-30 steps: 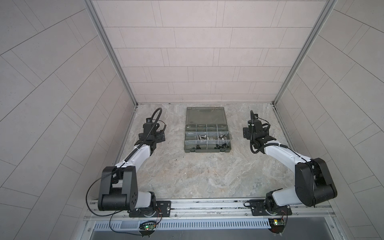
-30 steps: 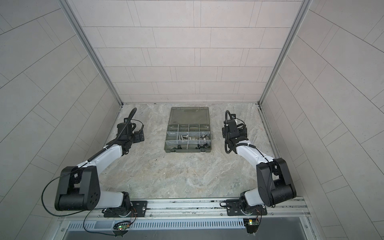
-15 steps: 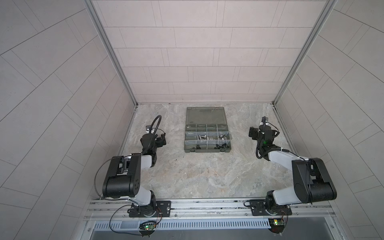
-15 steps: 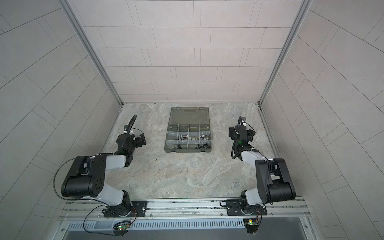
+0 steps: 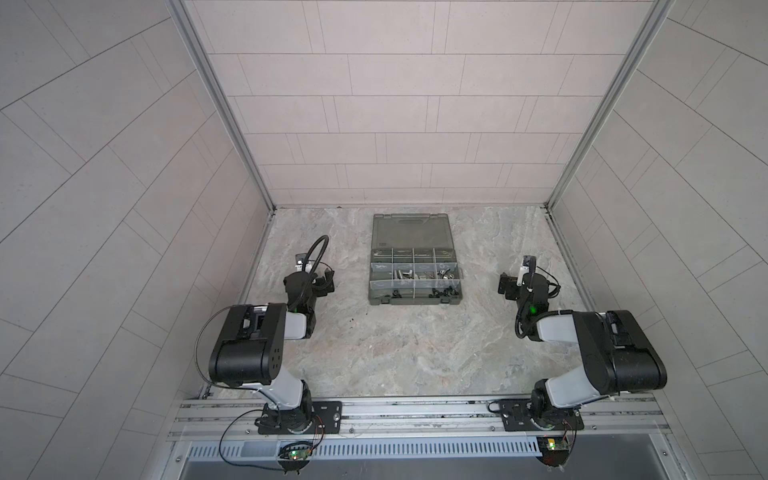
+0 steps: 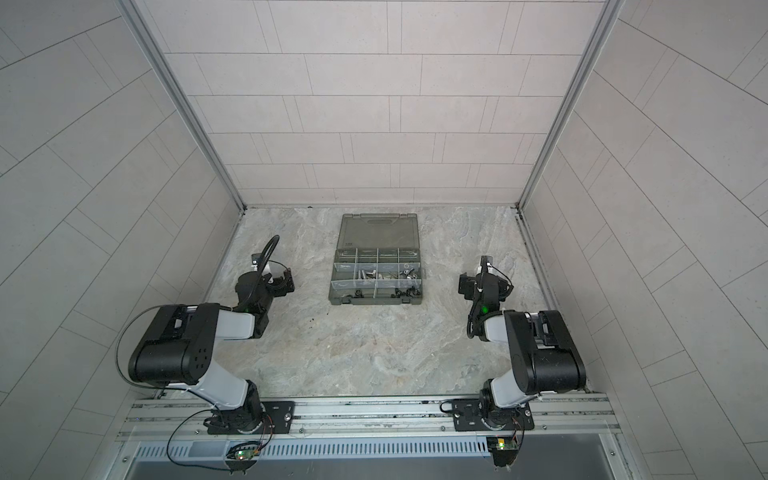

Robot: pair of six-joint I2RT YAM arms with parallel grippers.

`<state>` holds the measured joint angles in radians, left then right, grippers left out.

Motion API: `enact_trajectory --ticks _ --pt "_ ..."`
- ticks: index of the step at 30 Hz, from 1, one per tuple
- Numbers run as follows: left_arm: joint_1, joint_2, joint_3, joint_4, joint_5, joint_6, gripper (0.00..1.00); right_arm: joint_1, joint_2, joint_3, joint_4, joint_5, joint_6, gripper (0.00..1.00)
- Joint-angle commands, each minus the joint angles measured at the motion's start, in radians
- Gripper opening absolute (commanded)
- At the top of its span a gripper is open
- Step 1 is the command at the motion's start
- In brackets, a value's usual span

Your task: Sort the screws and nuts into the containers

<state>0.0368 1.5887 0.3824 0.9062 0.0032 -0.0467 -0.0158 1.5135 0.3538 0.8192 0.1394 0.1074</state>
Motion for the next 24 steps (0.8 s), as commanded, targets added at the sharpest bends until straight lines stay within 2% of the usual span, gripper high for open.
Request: enact_trajectory --ticks 1,3,6,15,17,20,22,24 --pt "-0.006 -0.008 -0.005 0.045 -0.006 0.009 1.00 0.002 0.038 -0.015 0.157 -0.051 -0.039 0.99" --pt "-0.006 -0.009 -0.007 0.045 -0.005 0.009 1.00 0.006 0.065 -0.024 0.217 -0.042 -0.040 0.99" --pt "-0.013 -0.006 0.002 0.033 -0.020 0.013 1.00 0.016 0.053 -0.013 0.176 -0.020 -0.041 0.99" --pt "-0.056 -0.005 0.014 0.008 -0.089 0.042 1.00 0.016 0.062 -0.017 0.195 -0.018 -0.049 0.99" --pt "-0.095 -0.006 0.007 0.021 -0.193 0.051 1.00 0.017 0.060 -0.017 0.195 -0.017 -0.050 0.99" --pt "-0.181 0.010 -0.047 0.155 -0.397 0.086 1.00 0.017 0.062 -0.017 0.195 -0.016 -0.050 0.99" --pt "-0.202 0.027 -0.065 0.222 -0.460 0.099 1.00 0.017 0.062 -0.017 0.196 -0.016 -0.050 0.99" --pt "-0.201 0.024 -0.058 0.203 -0.462 0.095 1.00 0.017 0.062 -0.016 0.195 -0.016 -0.049 0.99"
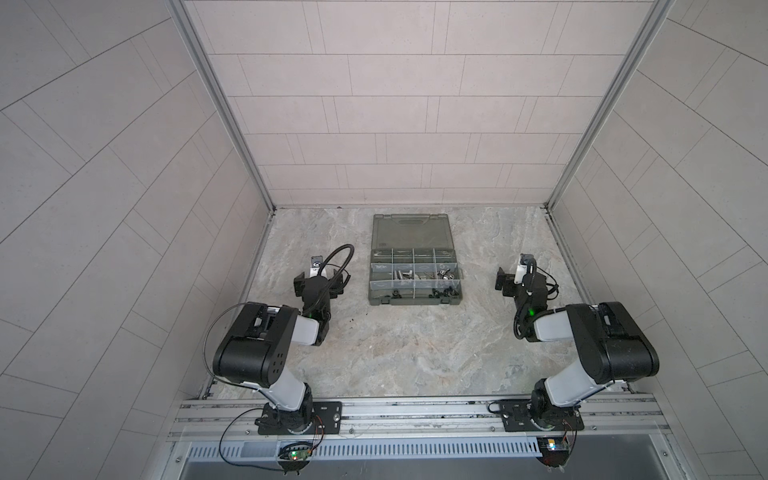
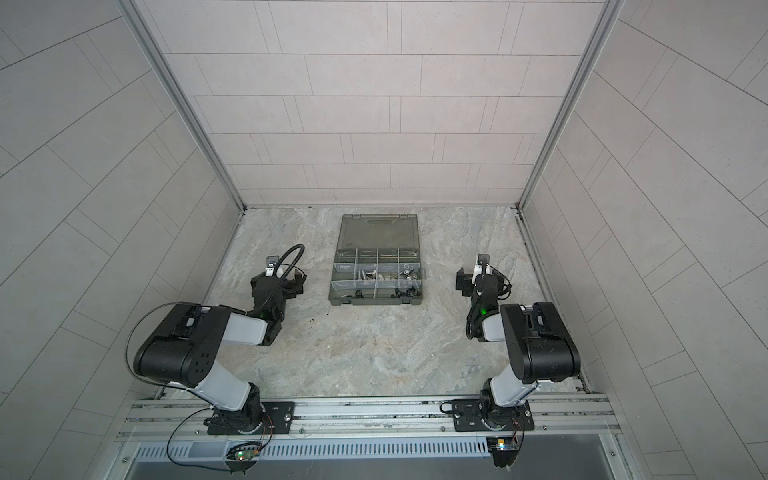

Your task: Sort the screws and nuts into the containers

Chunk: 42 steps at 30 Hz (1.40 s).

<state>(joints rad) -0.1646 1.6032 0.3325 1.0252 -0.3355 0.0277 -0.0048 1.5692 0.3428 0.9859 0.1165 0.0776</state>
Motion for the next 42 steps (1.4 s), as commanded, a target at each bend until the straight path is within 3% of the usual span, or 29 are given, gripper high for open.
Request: enact_trajectory --ticks 1,7,42 --pt "0.000 0.009 -0.006 0.082 -0.123 0.020 1.00 0.006 0.006 -0.006 0.030 0.007 -0.020 0.99" --pt "0.027 -0.004 0.025 -0.002 -0.081 -0.007 1.00 0.006 0.006 -0.006 0.029 0.008 -0.020 0.99" --pt "0.017 0.004 0.012 0.038 -0.118 0.001 1.00 0.011 0.003 -0.007 0.029 0.016 -0.021 0.99"
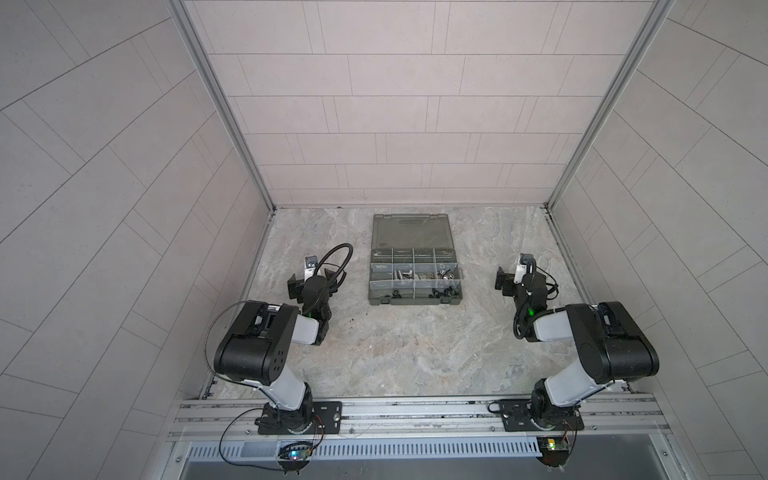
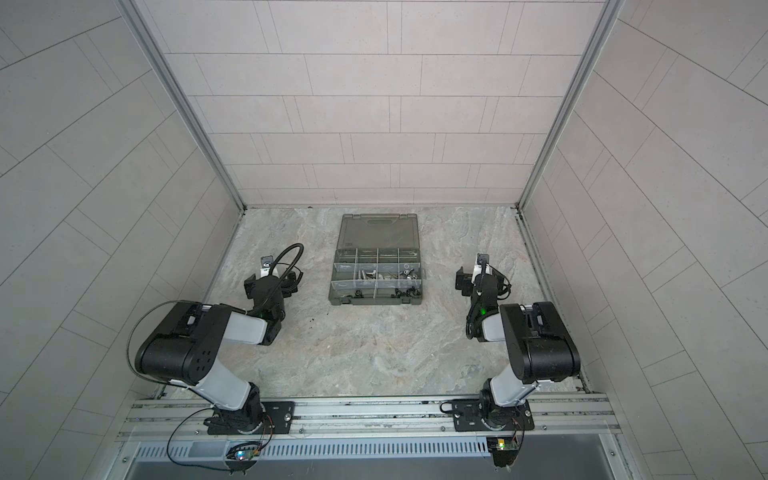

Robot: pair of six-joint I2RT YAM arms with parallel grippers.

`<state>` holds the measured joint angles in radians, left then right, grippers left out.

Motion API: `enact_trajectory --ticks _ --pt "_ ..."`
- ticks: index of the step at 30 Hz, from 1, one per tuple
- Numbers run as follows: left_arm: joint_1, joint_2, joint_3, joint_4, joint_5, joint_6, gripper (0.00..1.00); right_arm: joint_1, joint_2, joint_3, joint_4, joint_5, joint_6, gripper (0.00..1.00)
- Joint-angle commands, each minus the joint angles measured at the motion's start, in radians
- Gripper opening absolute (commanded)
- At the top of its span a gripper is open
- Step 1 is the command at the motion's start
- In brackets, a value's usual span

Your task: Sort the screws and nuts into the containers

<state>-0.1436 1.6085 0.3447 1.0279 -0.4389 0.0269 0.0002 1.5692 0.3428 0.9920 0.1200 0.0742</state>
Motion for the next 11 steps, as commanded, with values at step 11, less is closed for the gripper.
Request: enact_trajectory --ticks 11 --pt "0.098 -0.011 0.058 -0.105 0.214 -0.044 1.00 0.007 0.003 -0.007 0.023 0.015 -0.018 0.99"
